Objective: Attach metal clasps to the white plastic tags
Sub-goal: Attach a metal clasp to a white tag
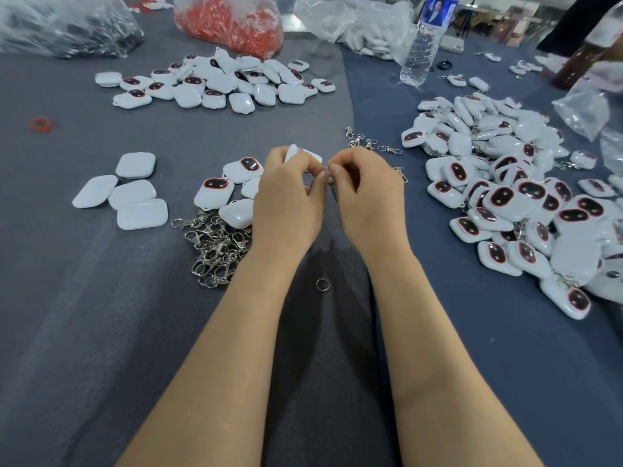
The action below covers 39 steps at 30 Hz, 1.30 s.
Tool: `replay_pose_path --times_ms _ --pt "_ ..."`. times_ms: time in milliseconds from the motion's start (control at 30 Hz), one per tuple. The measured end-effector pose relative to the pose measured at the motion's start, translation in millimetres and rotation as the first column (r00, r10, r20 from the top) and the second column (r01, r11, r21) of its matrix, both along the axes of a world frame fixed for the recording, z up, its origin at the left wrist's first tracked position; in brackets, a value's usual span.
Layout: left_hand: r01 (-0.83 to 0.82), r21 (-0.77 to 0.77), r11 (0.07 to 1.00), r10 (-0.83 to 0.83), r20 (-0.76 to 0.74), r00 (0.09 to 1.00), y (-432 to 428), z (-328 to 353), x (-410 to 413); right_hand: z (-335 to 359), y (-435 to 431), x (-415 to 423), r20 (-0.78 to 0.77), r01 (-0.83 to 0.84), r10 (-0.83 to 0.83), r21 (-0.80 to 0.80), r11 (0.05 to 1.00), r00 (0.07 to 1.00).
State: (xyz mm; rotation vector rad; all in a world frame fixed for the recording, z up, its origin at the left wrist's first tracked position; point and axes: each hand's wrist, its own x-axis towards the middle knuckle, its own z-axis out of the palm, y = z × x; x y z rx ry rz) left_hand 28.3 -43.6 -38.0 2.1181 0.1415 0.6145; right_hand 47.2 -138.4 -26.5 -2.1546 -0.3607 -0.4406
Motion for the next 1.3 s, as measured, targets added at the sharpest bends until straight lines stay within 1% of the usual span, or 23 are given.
replay_pose_path --times_ms 133,267,400,567,733,900,1033,1133,1167,1233,1300 --pt "-0.03 -0.089 0.996 0.033 0.031 0.999 -0.5 1.1 1.3 2.0 4.3 -3.2 -0.045 0.003 0.004 0.17 0.985 0.999" --pt "-0.054 -0.135 0.989 0.061 0.043 0.997 -1.4 2.3 2.2 2.4 7.5 -4.6 -0.08 0.036 -0.016 0.252 0.967 0.997" --pt "-0.072 -0.129 0.989 0.079 0.05 0.996 -3.0 2.4 1.7 3.4 9.0 -5.3 -0.1 0.061 -0.034 0.28 0.958 0.994" --pt "-0.092 -0.112 0.989 0.097 0.033 0.995 -3.0 1.5 1.8 3.1 9.5 -5.8 -0.113 0.061 -0.031 0.267 0.962 0.993" --pt "-0.102 -0.127 0.987 0.108 0.037 0.993 -2.3 1.8 2.1 2.1 11.4 -7.3 -0.1 0.062 -0.033 0.307 0.95 0.994" --pt "-0.101 -0.114 0.988 0.108 0.054 0.993 -5.0 1.8 1.2 1.4 11.4 -7.7 -0.083 0.059 -0.036 0.287 0.956 0.996" --pt "-0.11 -0.095 0.989 0.116 0.059 0.991 -6.6 3.0 -0.2 1.0 10.0 -5.2 -0.103 0.054 -0.027 0.267 0.962 0.994" --pt "-0.103 -0.097 0.99 0.109 0.059 0.992 -8.2 4.1 -1.5 0.7 7.9 -3.4 -0.1 0.04 -0.01 0.302 0.952 0.995" --pt "-0.095 -0.101 0.99 0.101 0.051 0.994 -7.9 4.2 -1.7 0.4 7.2 -3.4 -0.077 0.029 -0.007 0.291 0.956 0.997" --pt "-0.079 -0.094 0.992 0.082 0.023 0.996 -5.5 4.4 -2.6 -0.5 5.3 -3.9 -0.025 -0.002 0.008 0.217 0.976 1.0" --pt "-0.075 -0.042 0.996 0.076 0.012 0.997 -2.4 5.6 -4.1 -1.5 3.3 -3.5 0.006 -0.03 0.03 0.137 0.99 1.0"
